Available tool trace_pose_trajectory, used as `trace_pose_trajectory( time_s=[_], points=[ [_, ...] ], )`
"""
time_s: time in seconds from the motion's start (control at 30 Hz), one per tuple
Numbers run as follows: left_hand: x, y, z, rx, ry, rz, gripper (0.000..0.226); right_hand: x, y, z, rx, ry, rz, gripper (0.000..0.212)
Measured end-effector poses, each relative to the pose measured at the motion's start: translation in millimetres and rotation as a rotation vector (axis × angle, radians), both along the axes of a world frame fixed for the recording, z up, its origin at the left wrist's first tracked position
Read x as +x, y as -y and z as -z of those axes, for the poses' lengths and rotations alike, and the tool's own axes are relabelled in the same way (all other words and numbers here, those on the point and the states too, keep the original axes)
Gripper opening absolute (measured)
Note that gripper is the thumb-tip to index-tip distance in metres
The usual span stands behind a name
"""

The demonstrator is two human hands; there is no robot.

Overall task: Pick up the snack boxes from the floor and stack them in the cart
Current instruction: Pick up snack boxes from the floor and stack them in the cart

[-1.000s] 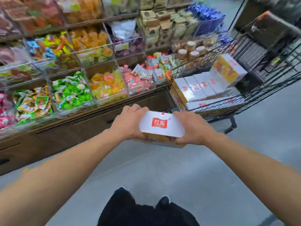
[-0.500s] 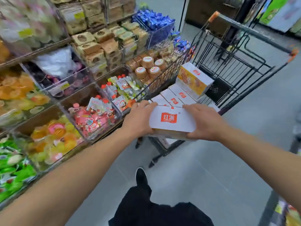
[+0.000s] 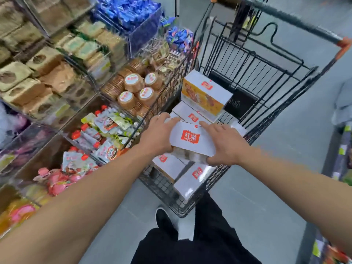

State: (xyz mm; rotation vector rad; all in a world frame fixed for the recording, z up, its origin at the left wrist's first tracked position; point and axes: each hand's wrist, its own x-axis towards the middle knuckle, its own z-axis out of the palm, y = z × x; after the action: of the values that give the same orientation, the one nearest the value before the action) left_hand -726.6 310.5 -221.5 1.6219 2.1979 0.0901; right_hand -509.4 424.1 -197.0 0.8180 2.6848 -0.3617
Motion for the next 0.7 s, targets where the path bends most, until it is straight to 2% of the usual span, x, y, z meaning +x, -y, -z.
trace_pose_trajectory(
  time_s=[0.1, 0.17, 0.23, 0.27, 0.33, 0.37, 0.47, 0.53, 0.6, 0.7],
  points=[
    [-8, -52, 10, -0.068, 0.034, -0.095, 0.104, -13, -42, 18, -0.056, -0.043, 0.044, 0.11],
    [-16, -82, 22, -0.05, 0.205, -0.358, 0.109, -22, -70, 31, -0.121, -0.113, 0.18, 0.11],
    [-17, -103, 32, -0.022, 0.5, -0.714, 0.1, -28, -92, 48, -0.148, -0.193, 0.293, 0.106],
    [-13, -110, 34, -0.05, 0.702, -0.862, 0.087, -30, -99, 56, -0.128, -0.218, 0.314, 0.103],
    [-1, -134, 46, -0.168, 1.097, -1.083, 0.055, -40, -125, 77, -0.084, -0.235, 0.342, 0.096],
    [7, -143, 49, -0.185, 1.207, -1.127, 0.045, -45, -133, 85, -0.061, -0.247, 0.354, 0.094],
    [19, -176, 66, -0.076, 1.37, -1.206, 0.053, -61, -151, 110, -0.064, -0.26, 0.334, 0.095],
    [21, -193, 77, 0.039, 1.437, -1.26, 0.048, -68, -157, 121, -0.08, -0.218, 0.279, 0.096],
    [19, -207, 88, 0.088, 1.44, -1.343, 0.041, -71, -166, 133, -0.076, -0.17, 0.203, 0.095],
    [17, -221, 104, 0.098, 1.398, -1.382, 0.046, -68, -179, 150, 0.024, -0.105, 0.003, 0.096]
  ],
)
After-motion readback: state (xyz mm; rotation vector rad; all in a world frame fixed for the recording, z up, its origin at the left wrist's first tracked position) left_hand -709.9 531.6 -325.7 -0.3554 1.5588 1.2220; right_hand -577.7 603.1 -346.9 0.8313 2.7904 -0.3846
